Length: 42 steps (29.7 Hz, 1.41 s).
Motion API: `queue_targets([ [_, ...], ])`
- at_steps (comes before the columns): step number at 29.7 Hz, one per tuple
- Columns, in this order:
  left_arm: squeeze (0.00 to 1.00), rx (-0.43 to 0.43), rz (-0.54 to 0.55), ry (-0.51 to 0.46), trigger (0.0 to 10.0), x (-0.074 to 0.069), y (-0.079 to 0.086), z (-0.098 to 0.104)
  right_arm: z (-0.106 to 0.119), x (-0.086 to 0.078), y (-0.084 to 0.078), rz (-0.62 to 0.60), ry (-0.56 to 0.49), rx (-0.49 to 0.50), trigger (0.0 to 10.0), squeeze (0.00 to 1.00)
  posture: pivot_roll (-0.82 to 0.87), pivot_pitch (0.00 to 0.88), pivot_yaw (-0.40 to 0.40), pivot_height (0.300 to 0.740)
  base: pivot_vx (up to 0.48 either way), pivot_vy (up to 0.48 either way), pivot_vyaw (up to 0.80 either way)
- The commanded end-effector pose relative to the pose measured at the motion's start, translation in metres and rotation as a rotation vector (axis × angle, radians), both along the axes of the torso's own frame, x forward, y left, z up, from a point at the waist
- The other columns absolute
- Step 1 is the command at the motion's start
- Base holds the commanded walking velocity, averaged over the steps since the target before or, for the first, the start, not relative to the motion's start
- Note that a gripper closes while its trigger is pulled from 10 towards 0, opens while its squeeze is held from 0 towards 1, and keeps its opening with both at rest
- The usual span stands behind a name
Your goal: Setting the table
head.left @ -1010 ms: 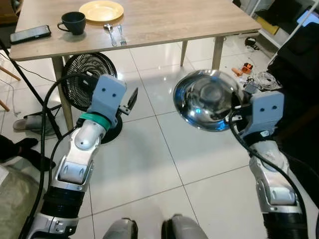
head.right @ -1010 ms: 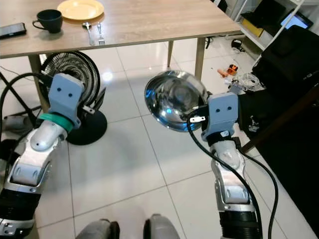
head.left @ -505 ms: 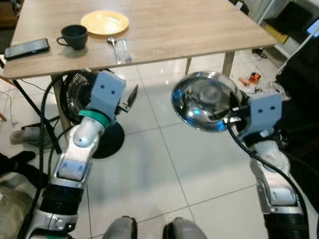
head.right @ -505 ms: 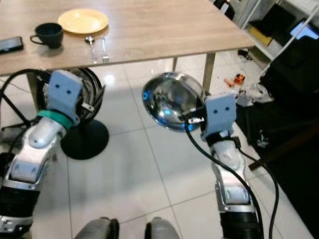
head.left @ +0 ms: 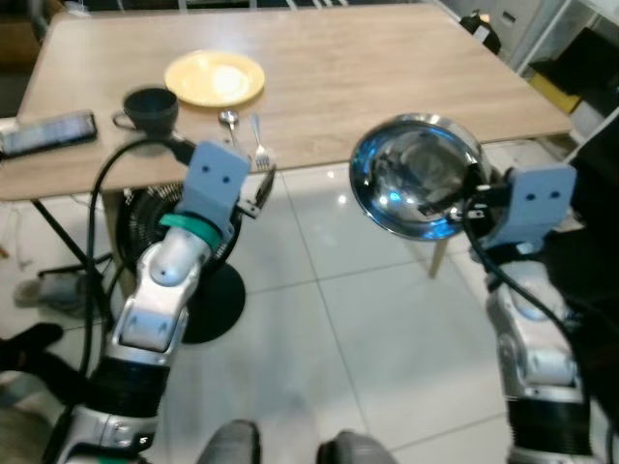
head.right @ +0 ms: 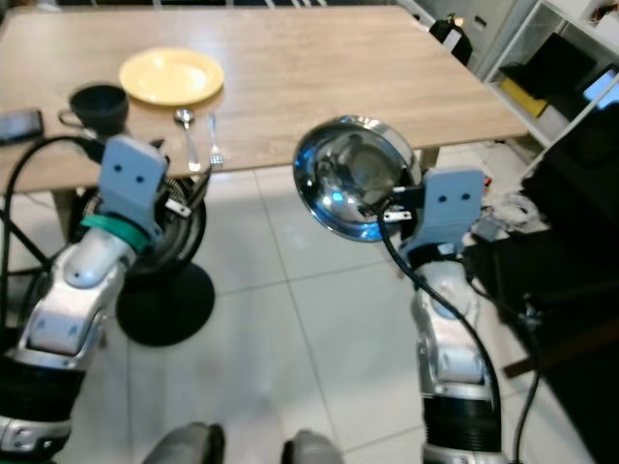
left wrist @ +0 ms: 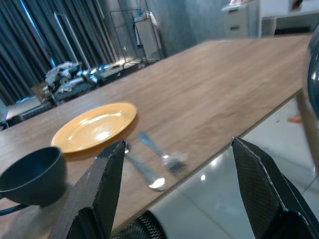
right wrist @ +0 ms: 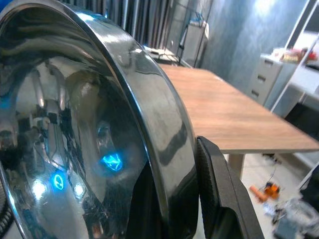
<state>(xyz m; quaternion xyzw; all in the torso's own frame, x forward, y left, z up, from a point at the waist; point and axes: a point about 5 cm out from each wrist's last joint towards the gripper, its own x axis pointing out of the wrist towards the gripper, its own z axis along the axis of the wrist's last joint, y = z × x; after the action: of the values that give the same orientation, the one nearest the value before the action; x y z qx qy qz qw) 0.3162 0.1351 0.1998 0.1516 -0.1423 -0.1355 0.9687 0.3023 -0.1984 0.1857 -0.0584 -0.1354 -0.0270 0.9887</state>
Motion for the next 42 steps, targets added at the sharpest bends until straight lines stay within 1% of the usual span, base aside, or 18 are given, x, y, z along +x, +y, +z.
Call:
queue_targets([
  [1, 0.0, -0.011, -0.018, 0.017, 10.0, -0.0006, -0.0048, -0.0033, 0.0022, 0.0, -0.0097, -0.047, -0.006, 0.021, 10.0, 0.0, -0.03, 0.005, 0.011, 0.74, 0.465, 0.0, 0.0],
  [17, 0.0, -0.015, -0.015, 0.014, 10.0, 0.0002, -0.0054, -0.0029, 0.0071, 0.0041, -0.0053, -0.045, -0.026, 0.041, 10.0, 0.0, -0.02, 0.0, 0.012, 0.74, 0.465, 0.0, 0.0],
  [34, 0.0, -0.016, -0.02, 0.007, 10.0, 0.0012, -0.0069, -0.002, 0.0074, 0.0058, -0.0009, -0.033, -0.032, 0.038, 10.0, 0.0, -0.02, 0.0, 0.014, 0.74, 0.459, 0.0, 0.0],
  [42, 0.0, -0.021, -0.014, 0.007, 10.0, 0.0017, -0.0068, -0.0011, 0.0078, 0.0058, -0.001, -0.032, -0.033, 0.036, 10.0, 0.0, -0.02, 0.0, 0.016, 0.74, 0.0, 0.0, 0.0],
])
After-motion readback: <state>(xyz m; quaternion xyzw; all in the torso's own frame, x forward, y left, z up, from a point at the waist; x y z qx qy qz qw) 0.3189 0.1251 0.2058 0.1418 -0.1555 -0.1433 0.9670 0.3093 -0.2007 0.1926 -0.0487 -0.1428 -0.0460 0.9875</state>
